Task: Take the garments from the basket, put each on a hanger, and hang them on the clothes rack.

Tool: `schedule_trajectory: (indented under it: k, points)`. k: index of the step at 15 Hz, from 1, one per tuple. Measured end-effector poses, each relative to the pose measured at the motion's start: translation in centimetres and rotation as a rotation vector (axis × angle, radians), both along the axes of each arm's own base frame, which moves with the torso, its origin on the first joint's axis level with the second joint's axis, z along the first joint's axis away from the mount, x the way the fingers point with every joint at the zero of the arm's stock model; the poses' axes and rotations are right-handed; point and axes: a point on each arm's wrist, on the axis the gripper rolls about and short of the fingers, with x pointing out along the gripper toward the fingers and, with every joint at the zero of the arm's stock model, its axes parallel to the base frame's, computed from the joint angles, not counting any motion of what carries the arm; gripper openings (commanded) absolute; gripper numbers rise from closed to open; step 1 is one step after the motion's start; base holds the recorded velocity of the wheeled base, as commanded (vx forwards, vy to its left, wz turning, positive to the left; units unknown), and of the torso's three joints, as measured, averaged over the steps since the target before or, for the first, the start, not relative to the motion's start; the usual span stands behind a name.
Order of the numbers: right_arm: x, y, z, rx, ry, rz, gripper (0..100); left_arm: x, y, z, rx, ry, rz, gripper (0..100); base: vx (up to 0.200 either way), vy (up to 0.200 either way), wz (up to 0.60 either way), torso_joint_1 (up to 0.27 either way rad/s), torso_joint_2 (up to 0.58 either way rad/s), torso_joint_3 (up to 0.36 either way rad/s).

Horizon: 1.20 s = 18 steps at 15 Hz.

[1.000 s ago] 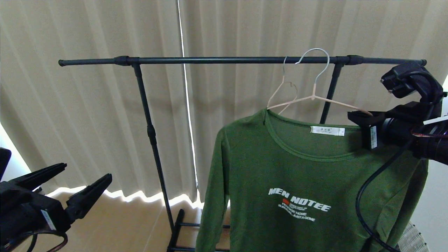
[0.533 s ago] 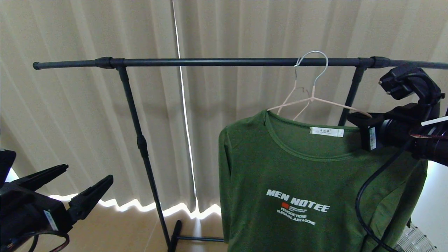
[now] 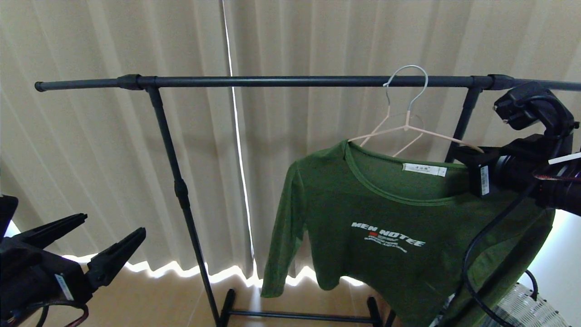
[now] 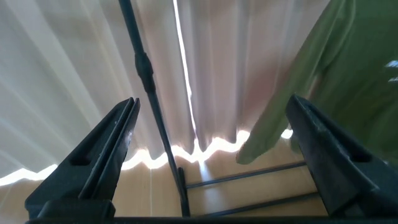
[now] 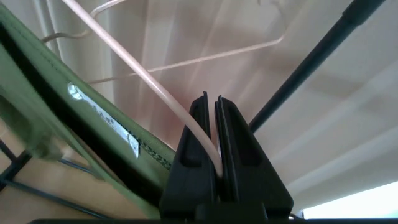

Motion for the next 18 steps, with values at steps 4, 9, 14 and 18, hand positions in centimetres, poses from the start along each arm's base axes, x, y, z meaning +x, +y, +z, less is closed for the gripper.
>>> schedule_trajectory:
  k: [4, 9, 14, 18]
  points:
    - [-0.01, 0.00, -0.05, -0.001, 0.002, 0.000, 0, -0.05, 0.00, -0.05, 0.000, 0.001, -0.001, 100, 0.000, 0.200, 0.00, 0.002, 0.00, 0.001]
    - [0.00, 0.01, -0.04, -0.001, 0.002, 0.000, 0, -0.09, 0.01, -0.12, 0.001, 0.003, -0.001, 100, 0.000, 0.200, 0.00, 0.002, 0.01, 0.002]
    - [-0.02, -0.01, 0.10, 0.001, -0.004, 0.000, 0, -0.18, 0.03, -0.11, 0.000, 0.000, -0.001, 100, 0.000, 0.080, 0.00, 0.000, 0.00, 0.003]
    - [-0.11, -0.06, 0.24, 0.003, -0.008, 0.000, 0, -0.27, 0.06, -0.02, -0.002, -0.007, -0.001, 100, 0.000, 0.000, 0.00, 0.000, 0.00, 0.000]
